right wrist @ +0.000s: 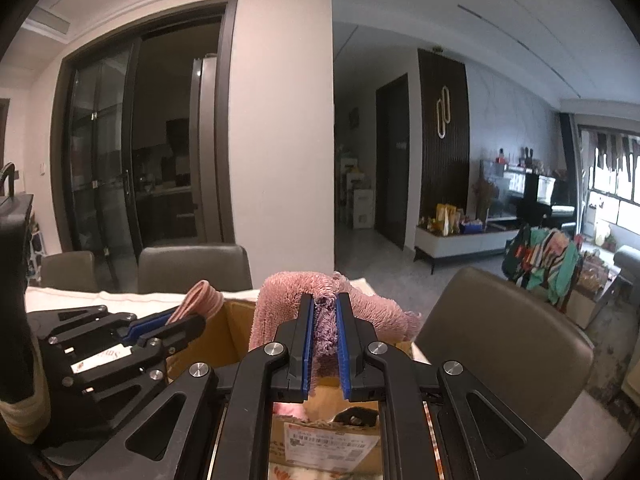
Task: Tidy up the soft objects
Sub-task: 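Lift and carry the hair tie and towel over the box with both tools, then open both tools to drop the hair tie and towel into the box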
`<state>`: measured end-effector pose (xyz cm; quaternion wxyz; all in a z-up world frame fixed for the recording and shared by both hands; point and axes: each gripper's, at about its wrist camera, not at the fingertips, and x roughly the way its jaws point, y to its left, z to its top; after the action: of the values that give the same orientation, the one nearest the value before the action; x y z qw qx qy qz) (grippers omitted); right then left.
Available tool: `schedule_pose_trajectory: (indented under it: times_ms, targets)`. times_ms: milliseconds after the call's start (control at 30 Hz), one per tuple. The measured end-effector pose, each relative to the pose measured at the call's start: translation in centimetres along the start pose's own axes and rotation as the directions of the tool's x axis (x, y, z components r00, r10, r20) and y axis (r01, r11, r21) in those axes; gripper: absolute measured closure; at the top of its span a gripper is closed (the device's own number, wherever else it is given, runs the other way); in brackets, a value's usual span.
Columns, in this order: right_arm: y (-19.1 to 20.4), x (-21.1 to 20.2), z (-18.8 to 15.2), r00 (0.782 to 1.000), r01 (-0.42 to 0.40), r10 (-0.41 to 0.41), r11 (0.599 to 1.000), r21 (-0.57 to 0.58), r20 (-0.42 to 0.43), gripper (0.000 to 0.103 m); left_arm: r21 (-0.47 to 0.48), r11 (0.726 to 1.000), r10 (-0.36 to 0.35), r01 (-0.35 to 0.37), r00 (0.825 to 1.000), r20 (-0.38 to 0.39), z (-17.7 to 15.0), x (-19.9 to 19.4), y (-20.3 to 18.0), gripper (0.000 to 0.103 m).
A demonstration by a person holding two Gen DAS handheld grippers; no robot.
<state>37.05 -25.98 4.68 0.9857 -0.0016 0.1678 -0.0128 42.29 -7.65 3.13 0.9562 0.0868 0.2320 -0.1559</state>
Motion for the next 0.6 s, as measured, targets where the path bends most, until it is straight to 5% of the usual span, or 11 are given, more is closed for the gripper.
schedule_pose_trajectory:
  times_ms: [433,533,600]
  targets:
    - [-1.6,4.4,-2.6,0.987,-0.027,0.035,0.998,0.053,-0.157,0.090,0.021,0.998,-0.050,0.052,0.993,-0.103,-1.4,3.7,-0.5,0.090]
    - [-2.0,5.0,-2.9,0.984,-0.022,0.033,0.998,0.064,-0.175,0.087,0.019,0.998,-0.053,0.055,0.992,-0.112,-1.5,4.0,-0.5,0.075]
    - [-2.2,5.1,-2.9,0.982,-0.022,0.034,0.997,0.069,-0.185,0.074,0.007,0.998,-0.061,0.063,0.992,-0.113,-1.5,4.1,-0.3,0.067]
